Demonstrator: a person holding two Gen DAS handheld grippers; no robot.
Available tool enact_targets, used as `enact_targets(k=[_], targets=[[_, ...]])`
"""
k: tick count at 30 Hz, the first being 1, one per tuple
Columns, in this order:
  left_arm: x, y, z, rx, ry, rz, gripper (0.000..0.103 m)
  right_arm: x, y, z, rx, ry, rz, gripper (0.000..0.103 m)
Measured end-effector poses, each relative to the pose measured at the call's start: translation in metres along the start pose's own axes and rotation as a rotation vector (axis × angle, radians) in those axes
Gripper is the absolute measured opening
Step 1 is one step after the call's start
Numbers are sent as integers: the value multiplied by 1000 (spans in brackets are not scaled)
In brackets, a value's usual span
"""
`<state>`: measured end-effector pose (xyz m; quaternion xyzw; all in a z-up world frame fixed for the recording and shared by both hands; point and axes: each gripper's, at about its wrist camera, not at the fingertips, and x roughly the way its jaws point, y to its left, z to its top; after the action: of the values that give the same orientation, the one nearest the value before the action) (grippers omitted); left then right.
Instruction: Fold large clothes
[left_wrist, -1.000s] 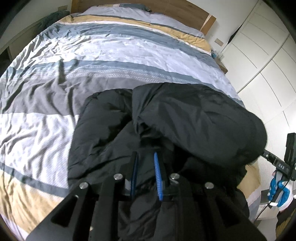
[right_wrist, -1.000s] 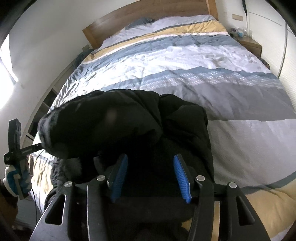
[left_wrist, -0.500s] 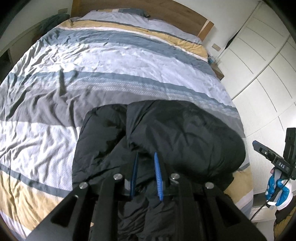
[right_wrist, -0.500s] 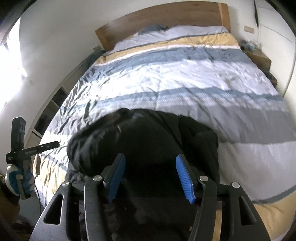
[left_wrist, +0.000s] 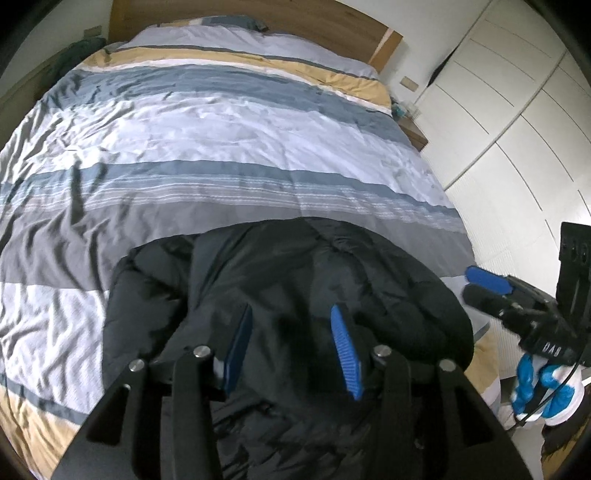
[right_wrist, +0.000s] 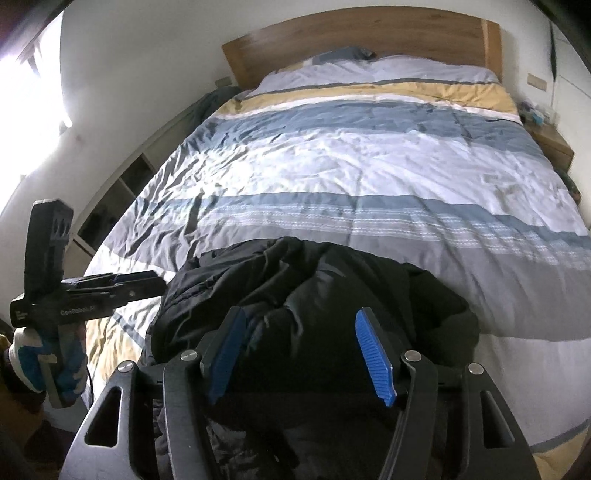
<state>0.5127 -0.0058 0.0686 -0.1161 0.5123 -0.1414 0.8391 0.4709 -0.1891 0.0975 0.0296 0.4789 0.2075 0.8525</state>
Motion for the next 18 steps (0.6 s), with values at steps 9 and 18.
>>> enact_targets(k=[9, 18], targets=[[42, -10, -15, 25, 72, -10, 43, 32, 4, -14, -25, 66, -3, 62], [74, -3, -45, 34, 132, 22, 43, 61, -6, -44, -22, 155, -25, 62]])
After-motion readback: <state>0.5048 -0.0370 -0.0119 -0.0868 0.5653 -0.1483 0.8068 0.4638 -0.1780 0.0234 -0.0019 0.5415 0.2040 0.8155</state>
